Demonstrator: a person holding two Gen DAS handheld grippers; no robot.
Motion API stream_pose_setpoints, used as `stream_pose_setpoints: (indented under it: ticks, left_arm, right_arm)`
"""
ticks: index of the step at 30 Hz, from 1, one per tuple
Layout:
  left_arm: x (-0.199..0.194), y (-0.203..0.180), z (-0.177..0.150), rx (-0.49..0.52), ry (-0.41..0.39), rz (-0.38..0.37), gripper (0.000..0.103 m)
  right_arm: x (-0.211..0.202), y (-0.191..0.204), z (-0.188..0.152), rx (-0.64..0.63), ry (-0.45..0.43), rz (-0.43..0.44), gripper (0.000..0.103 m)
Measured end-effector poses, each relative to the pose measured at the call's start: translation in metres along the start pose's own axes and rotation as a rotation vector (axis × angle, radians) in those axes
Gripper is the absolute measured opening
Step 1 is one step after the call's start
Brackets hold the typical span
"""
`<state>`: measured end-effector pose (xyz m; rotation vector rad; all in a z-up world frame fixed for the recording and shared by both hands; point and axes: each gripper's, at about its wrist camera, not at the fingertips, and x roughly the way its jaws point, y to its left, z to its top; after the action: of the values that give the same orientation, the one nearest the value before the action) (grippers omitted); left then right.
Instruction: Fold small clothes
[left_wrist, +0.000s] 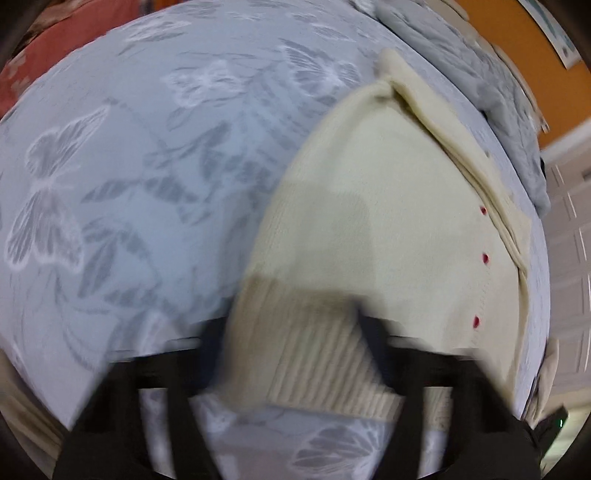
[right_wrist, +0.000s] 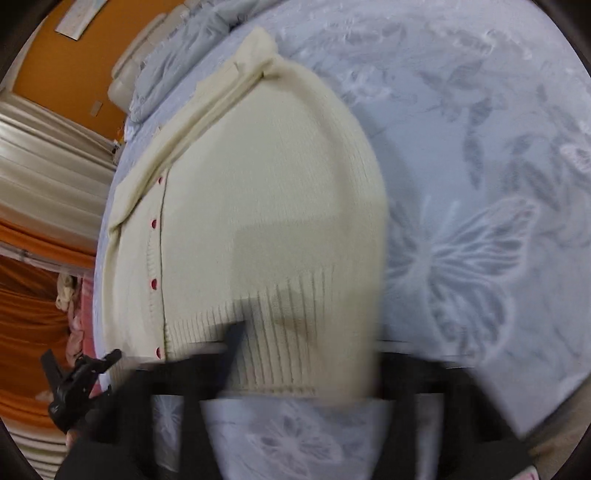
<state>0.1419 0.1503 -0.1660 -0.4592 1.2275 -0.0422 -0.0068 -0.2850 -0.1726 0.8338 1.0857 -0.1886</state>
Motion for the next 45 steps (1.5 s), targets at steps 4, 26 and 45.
stream_pose_setpoints:
  ticks: [4,26,45]
  left_arm:
    - [-0.016,0.0,0.002,-0.039,0.009,-0.041,0.008]
    - [-0.209,0.063,-0.192,0.217,0.174,-0.099,0.007]
    - [-0.07,-0.036,0.014,0.116,-0.097,0.027,0.06]
  right_arm:
    - [-0.019,0.013,0.003,0.004,-0.045,0.048,0.008]
    - [-0.203,-0.028,-0.181,-0.343,0.212,0.004,0.007]
    - [-0.113,-0.01,0.037,-0.027,-0.238,0.038,0.064]
